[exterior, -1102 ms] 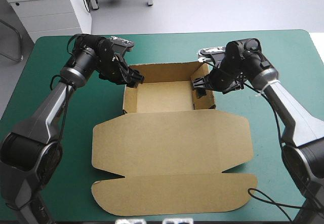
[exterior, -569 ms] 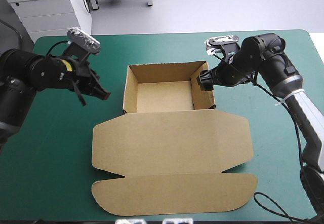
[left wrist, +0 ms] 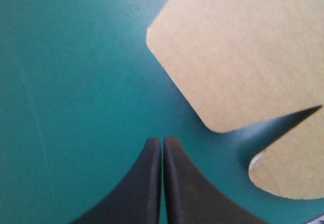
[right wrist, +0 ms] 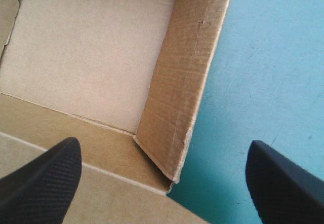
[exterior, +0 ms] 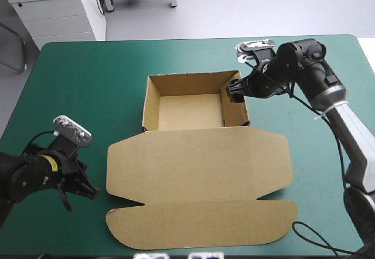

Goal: Fold the box

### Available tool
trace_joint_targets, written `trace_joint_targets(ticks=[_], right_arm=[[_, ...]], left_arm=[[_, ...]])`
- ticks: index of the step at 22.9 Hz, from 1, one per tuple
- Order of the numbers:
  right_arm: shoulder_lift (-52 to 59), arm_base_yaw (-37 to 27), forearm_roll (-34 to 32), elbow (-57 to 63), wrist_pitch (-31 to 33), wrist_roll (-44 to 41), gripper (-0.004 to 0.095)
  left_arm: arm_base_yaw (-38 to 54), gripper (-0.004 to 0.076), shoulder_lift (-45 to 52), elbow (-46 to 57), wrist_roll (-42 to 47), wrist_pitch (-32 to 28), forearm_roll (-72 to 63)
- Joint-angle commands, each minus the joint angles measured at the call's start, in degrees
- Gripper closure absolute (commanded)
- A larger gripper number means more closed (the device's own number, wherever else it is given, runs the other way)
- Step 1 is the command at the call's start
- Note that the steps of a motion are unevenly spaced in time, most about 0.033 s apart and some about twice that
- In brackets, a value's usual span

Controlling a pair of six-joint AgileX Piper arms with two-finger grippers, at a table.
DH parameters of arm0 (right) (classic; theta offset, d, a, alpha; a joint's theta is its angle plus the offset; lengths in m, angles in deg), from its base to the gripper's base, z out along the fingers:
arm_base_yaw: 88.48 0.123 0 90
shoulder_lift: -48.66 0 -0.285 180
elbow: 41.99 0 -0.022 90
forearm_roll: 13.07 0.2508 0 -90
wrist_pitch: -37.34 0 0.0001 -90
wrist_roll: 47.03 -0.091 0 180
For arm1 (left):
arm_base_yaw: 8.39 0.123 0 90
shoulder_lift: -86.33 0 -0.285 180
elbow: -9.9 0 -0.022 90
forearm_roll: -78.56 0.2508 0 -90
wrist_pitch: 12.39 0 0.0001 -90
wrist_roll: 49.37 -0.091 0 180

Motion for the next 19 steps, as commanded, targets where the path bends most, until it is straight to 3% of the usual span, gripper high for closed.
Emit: trace_joint_targets(ticks=[1,6,10,14,15,19], right_arm=[[-0.84,0.07,0.03,-1.56,-1.72,0.76,0.0098],[-9.36,0.07,0.14,-1.56,-7.2,0.0,0.0098],[-14.92,0.07,0.03,-1.56,-5.79,0.0,0.0109],[-16.3,0.07,0.24,-1.56,-5.53,-0.55,0.0367],[-16.3,0.07,0.24,-1.56,-5.53,-0.55,0.0563],[-16.3,0.07,0.24,-1.67,-4.53,-0.55,0.0925]], left_arm=[[-0.17,0.0729,3.43,3.83,1.11,2.13,-0.48],[-0.17,0.0729,6.16,8.55,1.11,2.13,-0.48],[-0.17,0.0729,6.16,8.55,1.11,2.02,-0.51],[-0.17,0.0729,6.16,8.55,1.11,2.03,0.1],[-0.17,0.0731,6.16,8.55,1.11,2.03,0.1],[-0.17,0.0731,6.16,8.55,1.11,2.03,-0.01]])
